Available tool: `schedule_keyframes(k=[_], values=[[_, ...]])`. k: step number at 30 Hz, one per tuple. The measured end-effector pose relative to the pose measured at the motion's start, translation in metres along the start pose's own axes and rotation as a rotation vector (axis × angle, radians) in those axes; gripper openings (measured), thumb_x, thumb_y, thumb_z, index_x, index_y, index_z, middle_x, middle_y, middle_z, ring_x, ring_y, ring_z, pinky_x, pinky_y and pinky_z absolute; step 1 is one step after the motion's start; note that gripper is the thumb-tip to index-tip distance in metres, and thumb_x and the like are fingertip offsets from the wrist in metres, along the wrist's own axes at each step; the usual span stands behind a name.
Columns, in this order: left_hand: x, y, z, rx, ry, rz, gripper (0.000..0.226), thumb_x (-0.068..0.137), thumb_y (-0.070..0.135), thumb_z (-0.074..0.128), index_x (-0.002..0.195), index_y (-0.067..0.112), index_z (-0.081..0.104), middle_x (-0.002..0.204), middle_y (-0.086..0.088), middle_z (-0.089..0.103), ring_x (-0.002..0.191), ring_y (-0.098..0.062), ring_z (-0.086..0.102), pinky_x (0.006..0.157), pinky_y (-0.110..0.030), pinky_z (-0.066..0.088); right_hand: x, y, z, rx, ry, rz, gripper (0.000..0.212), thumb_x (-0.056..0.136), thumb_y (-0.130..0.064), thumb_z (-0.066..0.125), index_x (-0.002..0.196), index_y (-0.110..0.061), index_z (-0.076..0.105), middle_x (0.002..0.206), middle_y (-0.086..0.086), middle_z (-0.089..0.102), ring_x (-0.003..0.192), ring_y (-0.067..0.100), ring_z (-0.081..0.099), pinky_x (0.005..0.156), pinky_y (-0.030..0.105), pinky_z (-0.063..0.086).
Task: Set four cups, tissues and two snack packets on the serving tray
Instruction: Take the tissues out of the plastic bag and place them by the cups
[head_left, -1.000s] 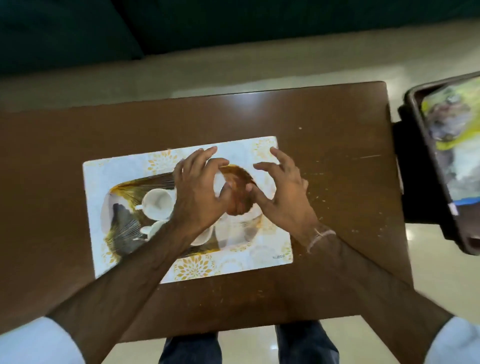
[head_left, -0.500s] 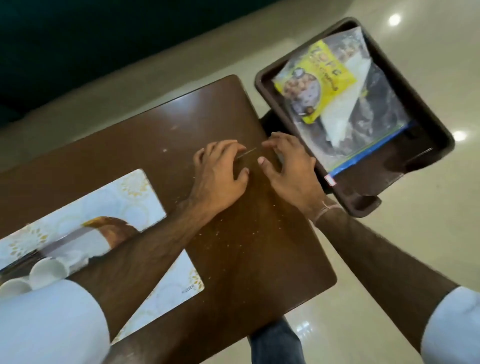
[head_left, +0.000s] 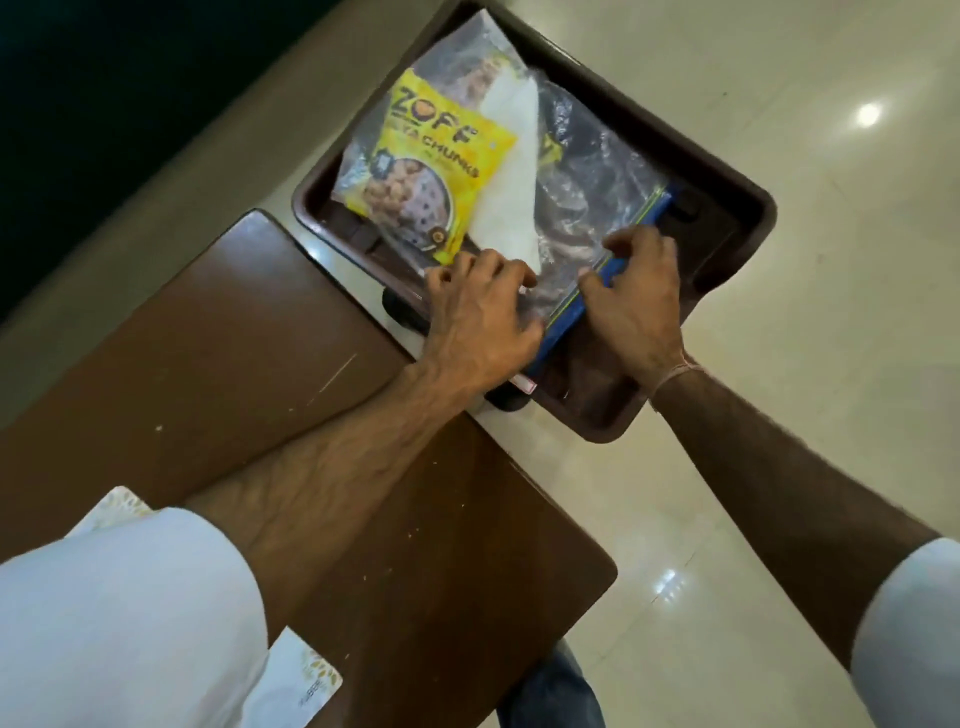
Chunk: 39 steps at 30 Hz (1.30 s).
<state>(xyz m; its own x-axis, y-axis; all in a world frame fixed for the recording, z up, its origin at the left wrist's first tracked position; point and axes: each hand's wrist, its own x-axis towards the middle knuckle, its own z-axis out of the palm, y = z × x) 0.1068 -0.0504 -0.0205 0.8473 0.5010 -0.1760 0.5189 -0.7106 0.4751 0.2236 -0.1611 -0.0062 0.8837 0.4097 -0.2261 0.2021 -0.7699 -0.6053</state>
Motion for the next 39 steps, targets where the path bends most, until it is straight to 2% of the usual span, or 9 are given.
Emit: schedule_keyframes(k=[8,11,15,21,24,28,32,35,39], values=[[0.024,0.021,0.008,0.116,-0.211,-0.065,0.029,0.079,0.037,0.067,0.098,0.016,0.064,0.104,-0.011,0.068,0.104,-0.037,0.062,0.087,-0.044,0.046,0.02,0.014,0.006,0.599,0.065,0.515,0.033,0.082,-0.005,0.065,0.109,-0.017,0.051,0.091,-0.002,0.065,0.084,0.02,0.067,0.077,0.039,0.056],[0.021,0.022,0.0,-0.056,-0.098,-0.122,0.018,0.083,0.029,0.061,0.091,0.013,0.065,0.092,-0.01,0.071,0.09,-0.034,0.065,0.076,-0.041,0.05,0.023,0.011,0.003,0.796,0.048,0.544,0.023,0.084,0.004,0.061,0.1,-0.013,0.06,0.079,0.002,0.065,0.062,0.011,0.059,0.053,0.022,0.047],[0.01,0.024,-0.01,-0.312,0.182,-0.129,0.012,0.088,0.022,0.057,0.088,0.01,0.055,0.082,-0.005,0.062,0.075,-0.023,0.056,0.066,-0.035,0.043,0.026,0.002,0.003,0.925,-0.066,0.383,0.036,0.086,0.018,0.05,0.089,-0.012,0.068,0.085,0.01,0.071,0.07,0.015,0.069,0.062,0.021,0.057],[-0.005,0.027,-0.026,-0.54,0.366,-0.088,0.011,0.097,0.018,0.052,0.095,0.023,0.043,0.084,-0.004,0.055,0.075,-0.019,0.051,0.067,-0.027,0.039,0.058,-0.031,0.039,0.65,-0.237,0.139,0.026,0.089,-0.001,0.066,0.115,0.001,0.064,0.106,0.011,0.071,0.098,0.03,0.069,0.093,0.041,0.056],[-0.007,0.028,-0.029,-0.573,0.354,-0.092,0.011,0.099,0.019,0.05,0.098,0.023,0.04,0.086,-0.007,0.054,0.077,-0.022,0.053,0.067,-0.035,0.046,0.084,-0.052,0.053,0.082,-0.362,0.052,0.016,0.094,-0.028,0.064,0.096,-0.012,0.066,0.09,0.002,0.063,0.091,0.027,0.058,0.076,0.015,0.046],[-0.008,0.027,-0.033,-0.579,0.324,-0.105,0.009,0.1,0.018,0.051,0.1,0.02,0.042,0.089,-0.008,0.057,0.079,-0.021,0.055,0.07,-0.037,0.048,0.084,-0.064,0.056,-0.301,-0.426,-0.07,0.035,0.102,-0.018,0.049,0.068,-0.012,0.045,0.074,0.01,0.046,0.069,0.031,0.051,0.078,0.036,0.044],[-0.009,0.026,-0.035,-0.587,0.346,-0.149,0.007,0.1,0.016,0.052,0.102,0.011,0.048,0.09,-0.01,0.059,0.081,-0.022,0.056,0.071,-0.03,0.047,0.065,-0.053,0.026,0.649,-0.356,0.277,0.005,0.086,-0.006,0.072,0.089,-0.008,0.068,0.093,0.009,0.074,0.081,0.016,0.072,0.074,0.031,0.06],[-0.008,0.027,-0.036,-0.599,0.338,-0.226,0.01,0.099,0.02,0.055,0.1,0.019,0.045,0.09,0.0,0.059,0.076,-0.007,0.051,0.065,-0.007,0.039,0.041,-0.033,-0.028,0.772,-0.482,0.353,0.018,0.086,-0.01,0.074,0.102,-0.005,0.073,0.095,0.01,0.079,0.082,0.02,0.076,0.067,0.031,0.061],[-0.014,0.033,-0.033,-0.717,0.247,-0.327,0.016,0.093,0.021,0.065,0.101,0.02,0.051,0.09,0.012,0.059,0.08,0.007,0.057,0.066,-0.006,0.044,0.005,-0.003,-0.094,0.739,-0.626,0.381,0.011,0.086,-0.016,0.072,0.095,-0.014,0.078,0.085,0.005,0.078,0.067,0.018,0.072,0.05,0.026,0.054]])
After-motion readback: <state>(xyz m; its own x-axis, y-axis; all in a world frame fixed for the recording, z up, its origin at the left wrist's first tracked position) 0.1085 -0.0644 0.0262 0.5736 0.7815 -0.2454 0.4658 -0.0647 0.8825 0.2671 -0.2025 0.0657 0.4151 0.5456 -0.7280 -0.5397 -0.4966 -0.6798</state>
